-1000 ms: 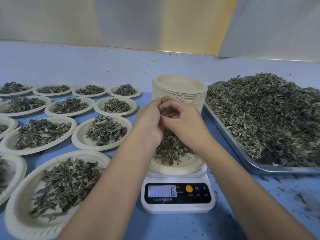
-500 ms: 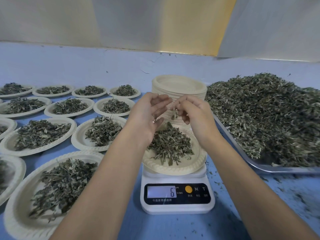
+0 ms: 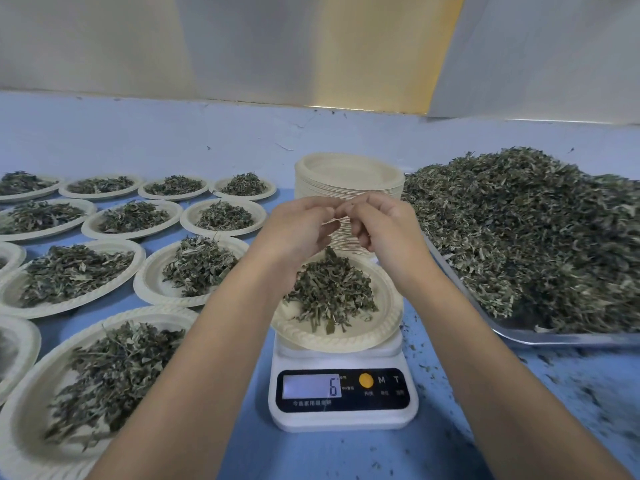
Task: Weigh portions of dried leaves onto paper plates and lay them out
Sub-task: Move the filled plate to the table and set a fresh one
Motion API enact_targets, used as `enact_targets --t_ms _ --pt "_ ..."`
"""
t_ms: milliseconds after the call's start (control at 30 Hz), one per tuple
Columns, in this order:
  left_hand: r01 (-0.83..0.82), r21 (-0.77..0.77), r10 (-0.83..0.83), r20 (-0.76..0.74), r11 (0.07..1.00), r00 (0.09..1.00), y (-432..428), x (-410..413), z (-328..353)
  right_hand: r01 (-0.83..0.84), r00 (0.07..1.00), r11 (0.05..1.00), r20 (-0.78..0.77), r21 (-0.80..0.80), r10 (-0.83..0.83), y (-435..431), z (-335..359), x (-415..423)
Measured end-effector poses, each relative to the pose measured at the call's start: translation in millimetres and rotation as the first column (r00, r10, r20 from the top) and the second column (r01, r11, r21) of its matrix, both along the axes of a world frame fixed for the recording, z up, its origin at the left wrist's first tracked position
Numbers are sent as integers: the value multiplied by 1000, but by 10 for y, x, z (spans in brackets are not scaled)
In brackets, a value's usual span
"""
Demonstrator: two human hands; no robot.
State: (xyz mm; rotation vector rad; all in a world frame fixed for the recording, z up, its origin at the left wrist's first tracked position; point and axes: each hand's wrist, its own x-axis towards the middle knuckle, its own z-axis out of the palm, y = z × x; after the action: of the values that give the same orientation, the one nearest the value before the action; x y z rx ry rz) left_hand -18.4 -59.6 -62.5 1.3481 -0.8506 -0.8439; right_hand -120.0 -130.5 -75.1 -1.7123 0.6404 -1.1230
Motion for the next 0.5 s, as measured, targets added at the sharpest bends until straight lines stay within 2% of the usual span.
enact_targets --t_ms 200,333,433,500 --pt "10 -83 -14 -46 997 999 -43 -183 -24 38 998 999 -56 -5 -38 -149 7 -224" --pt "26 -100 -41 -146 995 988 -208 -446 37 144 980 989 -131 -36 -147 -310 -44 -566" --pt "72 -83 -90 -229 994 969 -341 -708 73 263 916 958 -283 -114 -285 -461 -89 -843" --pt "118 -62 -130 -282 991 951 -416 -859 61 323 790 910 -454 -261 -411 -563 -119 -1016"
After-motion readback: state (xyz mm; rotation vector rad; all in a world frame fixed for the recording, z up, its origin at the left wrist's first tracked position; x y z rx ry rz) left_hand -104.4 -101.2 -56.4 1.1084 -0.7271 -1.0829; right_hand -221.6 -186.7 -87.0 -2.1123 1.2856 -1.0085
